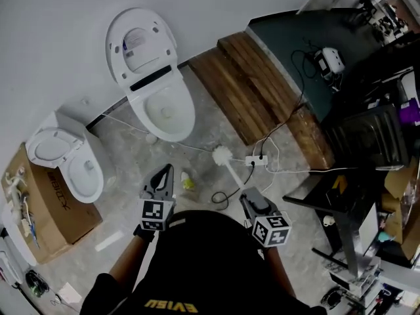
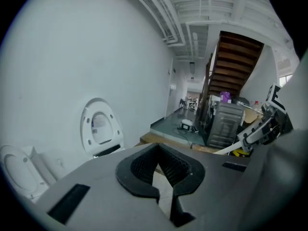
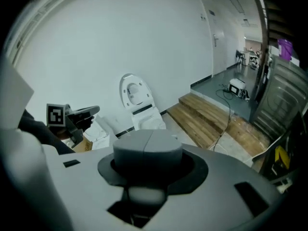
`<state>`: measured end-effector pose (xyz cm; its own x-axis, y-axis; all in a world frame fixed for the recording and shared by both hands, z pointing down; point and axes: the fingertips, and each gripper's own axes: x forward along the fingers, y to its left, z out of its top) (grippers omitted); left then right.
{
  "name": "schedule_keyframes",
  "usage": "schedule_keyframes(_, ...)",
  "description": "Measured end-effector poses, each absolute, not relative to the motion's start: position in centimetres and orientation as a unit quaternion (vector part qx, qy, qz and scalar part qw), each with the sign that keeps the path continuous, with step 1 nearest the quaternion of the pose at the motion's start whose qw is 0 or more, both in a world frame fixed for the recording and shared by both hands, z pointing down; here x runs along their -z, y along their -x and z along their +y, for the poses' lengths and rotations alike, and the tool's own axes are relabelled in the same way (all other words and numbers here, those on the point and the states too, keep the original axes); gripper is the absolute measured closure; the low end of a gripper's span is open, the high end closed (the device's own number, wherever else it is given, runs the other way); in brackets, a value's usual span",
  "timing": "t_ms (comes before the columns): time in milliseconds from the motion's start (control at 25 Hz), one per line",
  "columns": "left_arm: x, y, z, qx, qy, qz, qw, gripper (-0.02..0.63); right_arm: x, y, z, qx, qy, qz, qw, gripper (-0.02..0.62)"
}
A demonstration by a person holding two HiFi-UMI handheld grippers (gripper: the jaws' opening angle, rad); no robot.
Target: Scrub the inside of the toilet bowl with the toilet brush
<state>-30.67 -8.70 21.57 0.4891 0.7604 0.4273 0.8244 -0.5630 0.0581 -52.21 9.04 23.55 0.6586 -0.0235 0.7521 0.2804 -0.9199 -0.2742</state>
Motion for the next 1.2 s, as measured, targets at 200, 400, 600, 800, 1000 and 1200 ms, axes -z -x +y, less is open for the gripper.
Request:
schedule_keyframes(200,-21.8,22.7,-6.0,0.195,0.861,-0.466,0.046,0.588,-23.4,45.1,9.6,0.446,0.883,-0.030,0.145,0.434)
schedule_keyframes(400,-21.4,17.2,-6.4,0.188,0.879,-0.435,0.039,0.588,-23.2,38.9,9.4,0.481,0.874,0.047,0.052,0.434)
schedule_keyframes(600,-22.4,13.0,-7.8,0.199,0.899,-0.388,0.044,0.588,-23.6,32.9,10.2,0.487,0.867,0.101,0.000,0.434)
schedule_keyframes(800,-24.4,10.2,-8.1,0.226,0.918,-0.323,0.044,0.588,-25.2,26.7,12.6,0.500,0.850,0.167,-0.018,0.434)
schedule_keyframes(1000,-25.9,7.1,-6.4,0.251,0.943,-0.215,0.038,0.588,-28.2,17.5,16.6,0.503,0.819,0.275,-0.029,0.434)
schedule_keyframes(1200,-26.6,3.9,-3.8,0.264,0.963,-0.039,0.030,0.588,-31.3,7.5,22.3,0.503,0.738,0.437,-0.103,0.434)
